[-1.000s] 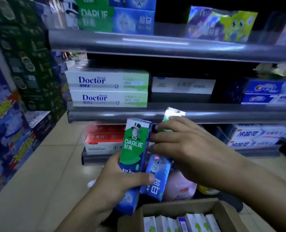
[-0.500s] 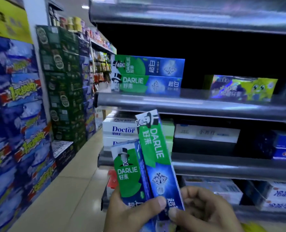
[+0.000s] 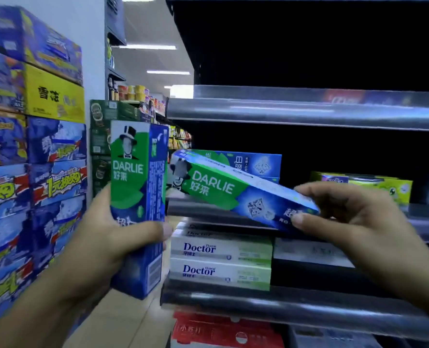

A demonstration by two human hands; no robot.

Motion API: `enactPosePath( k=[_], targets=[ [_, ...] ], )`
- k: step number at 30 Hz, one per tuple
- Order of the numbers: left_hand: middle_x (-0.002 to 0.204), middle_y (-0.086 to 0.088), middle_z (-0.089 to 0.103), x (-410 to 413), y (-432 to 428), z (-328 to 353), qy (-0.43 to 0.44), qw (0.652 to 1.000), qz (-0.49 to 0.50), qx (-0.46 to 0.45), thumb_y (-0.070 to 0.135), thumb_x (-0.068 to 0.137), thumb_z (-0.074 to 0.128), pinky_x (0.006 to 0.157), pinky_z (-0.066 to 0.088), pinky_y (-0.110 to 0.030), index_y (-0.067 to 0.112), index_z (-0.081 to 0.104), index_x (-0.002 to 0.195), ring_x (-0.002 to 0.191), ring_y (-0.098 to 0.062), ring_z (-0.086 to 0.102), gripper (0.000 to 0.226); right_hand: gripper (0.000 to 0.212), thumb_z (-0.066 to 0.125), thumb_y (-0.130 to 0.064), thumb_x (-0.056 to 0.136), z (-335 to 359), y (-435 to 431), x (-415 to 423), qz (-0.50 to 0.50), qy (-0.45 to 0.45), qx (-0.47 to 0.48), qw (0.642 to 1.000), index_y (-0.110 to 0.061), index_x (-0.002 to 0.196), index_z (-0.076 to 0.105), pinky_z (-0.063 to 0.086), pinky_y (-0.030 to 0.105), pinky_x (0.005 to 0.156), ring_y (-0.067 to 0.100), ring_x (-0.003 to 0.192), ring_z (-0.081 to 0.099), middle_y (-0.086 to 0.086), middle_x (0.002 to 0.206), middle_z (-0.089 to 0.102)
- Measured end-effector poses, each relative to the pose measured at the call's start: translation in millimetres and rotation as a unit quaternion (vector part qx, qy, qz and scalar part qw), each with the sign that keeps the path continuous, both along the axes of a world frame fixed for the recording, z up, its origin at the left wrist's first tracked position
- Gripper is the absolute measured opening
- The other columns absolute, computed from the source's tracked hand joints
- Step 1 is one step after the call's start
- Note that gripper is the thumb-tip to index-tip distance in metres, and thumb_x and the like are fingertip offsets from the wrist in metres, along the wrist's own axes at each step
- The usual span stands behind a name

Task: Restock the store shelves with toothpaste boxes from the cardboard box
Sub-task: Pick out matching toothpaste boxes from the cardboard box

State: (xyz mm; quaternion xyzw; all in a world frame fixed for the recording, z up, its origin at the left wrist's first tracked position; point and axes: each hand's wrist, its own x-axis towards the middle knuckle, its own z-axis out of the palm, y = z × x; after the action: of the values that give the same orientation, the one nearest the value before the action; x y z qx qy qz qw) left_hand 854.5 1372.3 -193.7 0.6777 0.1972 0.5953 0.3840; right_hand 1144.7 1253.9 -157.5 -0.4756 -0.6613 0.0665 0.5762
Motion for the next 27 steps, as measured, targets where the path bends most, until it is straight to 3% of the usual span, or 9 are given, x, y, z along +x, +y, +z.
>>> enactPosePath(
  k=[1, 3, 5, 7, 11, 14, 18, 24, 27],
  targets=[
    [0.086, -0.017, 0.074, 0.6, 4.9, 9.4, 0.007, 1.000, -0.013, 0.013, 0.022, 0.042, 0.090, 0.063, 0.061, -0.032, 0.025, 0.072, 0.098, 0.070, -0.029, 0.073, 0.059, 0.023, 0.084, -0.025, 0.067, 12.2, 7.2, 0.7, -0.029, -0.016, 0.004, 0.999, -0.025, 0.089, 0.080, 0.050, 0.020, 0.062, 0.004, 0.063, 0.059, -0.006, 0.074, 0.073],
    [0.079, -0.012, 0.072, 4.5, 11.2, 27.5, 0.020, 1.000, -0.021, 0.010, 0.010, 0.046, 0.085, 0.062, 0.060, -0.028, 0.030, 0.073, 0.084, 0.068, -0.026, 0.069, 0.044, 0.031, 0.087, -0.018, 0.074, 25.7, 24.3, 3.9, -0.091, -0.059, 0.022, 0.994, -0.026, 0.101, 0.076, 0.050, 0.022, 0.066, 0.003, 0.064, 0.057, -0.007, 0.071, 0.068],
    [0.074, -0.006, 0.069, 5.1, 22.4, 37.6, 0.038, 0.999, -0.018, 0.006, 0.007, 0.047, 0.081, 0.058, 0.057, -0.025, 0.025, 0.070, 0.082, 0.066, -0.021, 0.067, 0.041, 0.039, 0.088, -0.019, 0.076, 33.0, 40.9, 4.8, -0.136, -0.080, 0.025, 0.987, -0.023, 0.112, 0.076, 0.053, 0.031, 0.073, 0.008, 0.069, 0.060, -0.007, 0.077, 0.068],
    [0.069, -0.003, 0.066, 5.7, 32.2, 46.8, 0.046, 0.999, -0.021, -0.009, 0.004, 0.048, 0.078, 0.052, 0.053, -0.025, 0.016, 0.064, 0.085, 0.060, -0.019, 0.064, 0.041, 0.043, 0.088, -0.020, 0.077, 38.9, 54.8, 4.3, -0.165, -0.076, 0.036, 0.983, -0.024, 0.117, 0.075, 0.055, 0.030, 0.079, 0.011, 0.076, 0.067, -0.005, 0.086, 0.072],
    [0.066, -0.010, 0.054, 9.9, 51.3, 54.1, 0.068, 0.994, -0.062, -0.062, -0.002, 0.055, 0.067, 0.048, 0.047, -0.025, 0.006, 0.054, 0.082, 0.054, -0.022, 0.053, 0.031, 0.033, 0.089, -0.024, 0.078, 37.8, 78.0, 9.7, -0.211, -0.076, 0.066, 0.972, -0.036, 0.104, 0.074, 0.049, 0.018, 0.071, 0.000, 0.068, 0.065, -0.013, 0.084, 0.070],
    [0.066, -0.014, 0.055, 13.7, 61.5, 53.1, 0.103, 0.986, -0.083, -0.103, -0.002, 0.057, 0.066, 0.052, 0.048, -0.028, 0.006, 0.057, 0.082, 0.054, -0.024, 0.053, 0.028, 0.023, 0.089, -0.030, 0.076, 31.8, 88.9, 15.5, -0.261, -0.096, 0.048, 0.959, -0.034, 0.096, 0.078, 0.044, 0.016, 0.065, -0.006, 0.066, 0.063, -0.018, 0.075, 0.066],
    [0.070, -0.014, 0.062, 18.8, 66.8, 50.8, 0.173, 0.972, -0.064, -0.148, 0.000, 0.056, 0.071, 0.056, 0.050, -0.032, 0.004, 0.057, 0.088, 0.058, -0.025, 0.058, 0.035, 0.012, 0.081, -0.027, 0.083, 19.3, 98.2, 15.2, -0.302, -0.181, 0.030, 0.935, -0.022, 0.094, 0.081, 0.047, 0.029, 0.073, 0.020, 0.079, 0.070, -0.007, 0.076, 0.063],
    [0.076, -0.018, 0.062, 21.7, 68.1, 45.5, 0.185, 0.970, -0.047, -0.152, 0.003, 0.054, 0.076, 0.058, 0.052, -0.036, 0.006, 0.056, 0.092, 0.061, -0.027, 0.060, 0.043, 0.018, 0.077, -0.029, 0.088, 11.9, 97.5, 14.6, -0.290, -0.191, 0.048, 0.937, -0.017, 0.101, 0.080, 0.049, 0.032, 0.076, 0.019, 0.083, 0.067, -0.002, 0.098, 0.068],
    [0.082, -0.010, 0.074, 25.3, 63.9, 42.5, 0.129, 0.983, -0.004, -0.133, 0.017, 0.058, 0.087, 0.070, 0.055, -0.040, 0.002, 0.065, 0.094, 0.070, -0.031, 0.069, 0.045, 0.025, 0.075, -0.028, 0.089, 10.0, 92.7, 14.2, -0.293, -0.192, 0.045, 0.936, -0.016, 0.111, 0.078, 0.049, 0.032, 0.083, 0.022, 0.093, 0.067, 0.000, 0.107, 0.068]
  ],
)
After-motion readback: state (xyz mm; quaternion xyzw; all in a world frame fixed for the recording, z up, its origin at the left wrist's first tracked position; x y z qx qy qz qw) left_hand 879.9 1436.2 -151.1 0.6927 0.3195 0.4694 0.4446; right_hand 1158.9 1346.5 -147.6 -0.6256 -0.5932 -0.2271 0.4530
